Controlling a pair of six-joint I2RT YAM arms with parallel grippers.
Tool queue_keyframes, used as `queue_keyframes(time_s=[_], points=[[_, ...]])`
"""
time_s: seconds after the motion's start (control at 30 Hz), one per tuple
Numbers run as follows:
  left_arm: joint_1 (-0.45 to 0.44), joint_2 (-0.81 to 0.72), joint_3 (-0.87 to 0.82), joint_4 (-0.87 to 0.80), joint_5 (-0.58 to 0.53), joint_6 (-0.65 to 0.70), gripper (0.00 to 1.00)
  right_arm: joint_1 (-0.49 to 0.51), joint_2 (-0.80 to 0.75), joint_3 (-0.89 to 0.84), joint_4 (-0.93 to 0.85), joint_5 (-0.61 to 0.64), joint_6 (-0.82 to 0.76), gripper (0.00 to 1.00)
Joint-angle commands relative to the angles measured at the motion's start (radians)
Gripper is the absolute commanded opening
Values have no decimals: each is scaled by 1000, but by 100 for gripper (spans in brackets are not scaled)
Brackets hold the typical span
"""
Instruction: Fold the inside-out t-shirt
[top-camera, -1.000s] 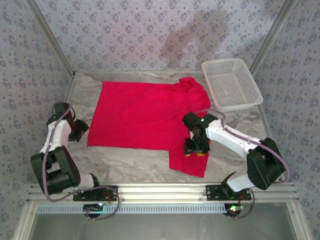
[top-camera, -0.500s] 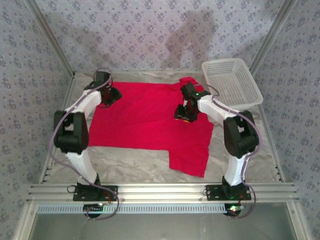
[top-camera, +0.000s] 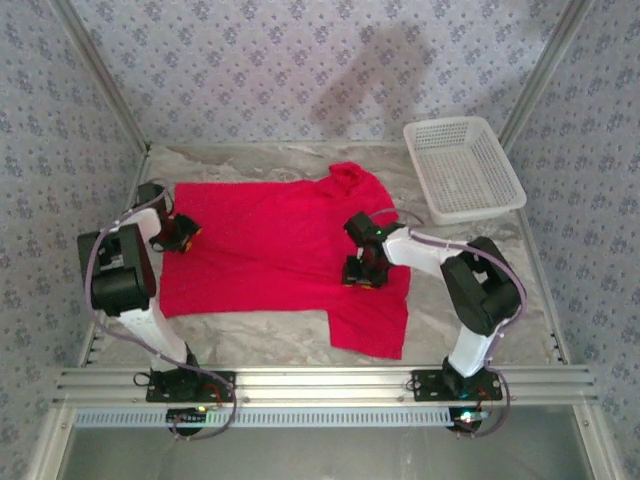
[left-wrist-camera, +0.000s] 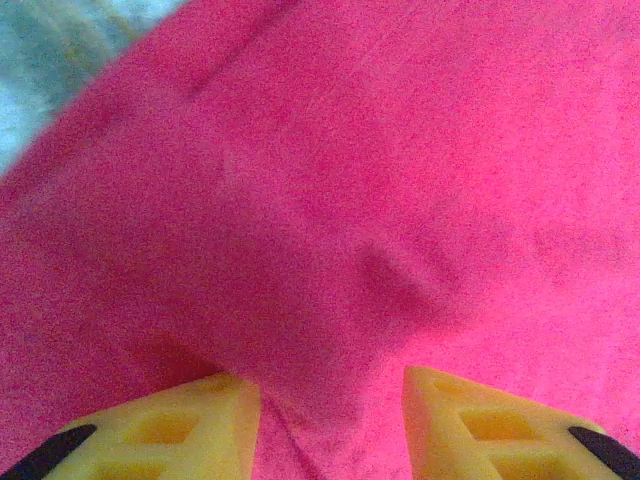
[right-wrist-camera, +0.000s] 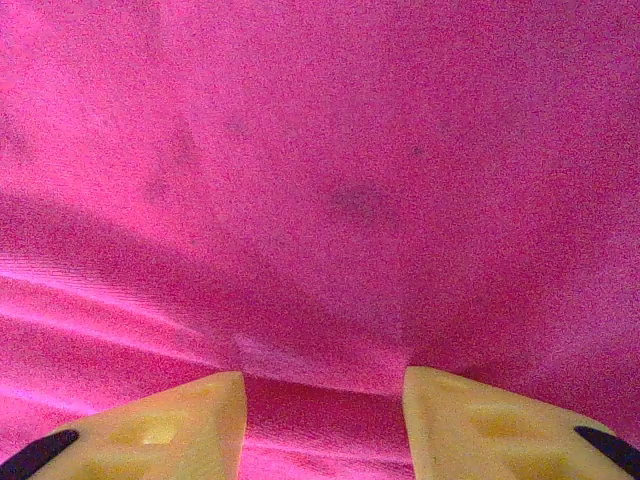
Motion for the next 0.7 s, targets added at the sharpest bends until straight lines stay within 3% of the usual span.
queue_keyframes(time_s=[0.0, 0.13, 0.37, 0.53, 0.67], points=[[-42, -47, 9, -9, 6, 29, 42, -28, -29, 116, -133, 68, 1, 48], [-113, -55, 78, -62, -54, 86, 42, -96, 45, 378, -140, 95, -64, 51], [-163, -127, 67, -46, -93, 107, 42, -245, 363, 756, -16, 86, -97, 49], [-185, -134, 63, -28, -78, 105, 42, -268, 624, 1089, -32, 48, -64, 48], [-201, -114, 66, -23, -71, 108, 42, -266, 755, 1250, -55, 54, -6, 47]])
